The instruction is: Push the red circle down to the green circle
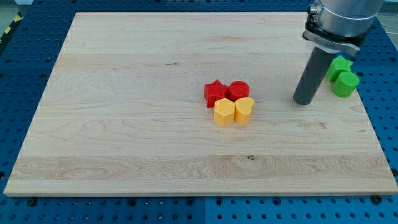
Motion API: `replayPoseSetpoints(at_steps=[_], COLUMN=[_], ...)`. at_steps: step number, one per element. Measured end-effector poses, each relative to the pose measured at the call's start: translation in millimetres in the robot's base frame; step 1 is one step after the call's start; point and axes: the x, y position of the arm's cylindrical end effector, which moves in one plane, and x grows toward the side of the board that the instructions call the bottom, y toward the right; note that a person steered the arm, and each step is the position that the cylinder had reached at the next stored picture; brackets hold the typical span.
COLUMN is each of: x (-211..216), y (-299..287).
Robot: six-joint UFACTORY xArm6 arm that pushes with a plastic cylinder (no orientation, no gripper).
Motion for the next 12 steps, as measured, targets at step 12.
replayPoseSetpoints(at_steps=[12], x=[12], y=[-90])
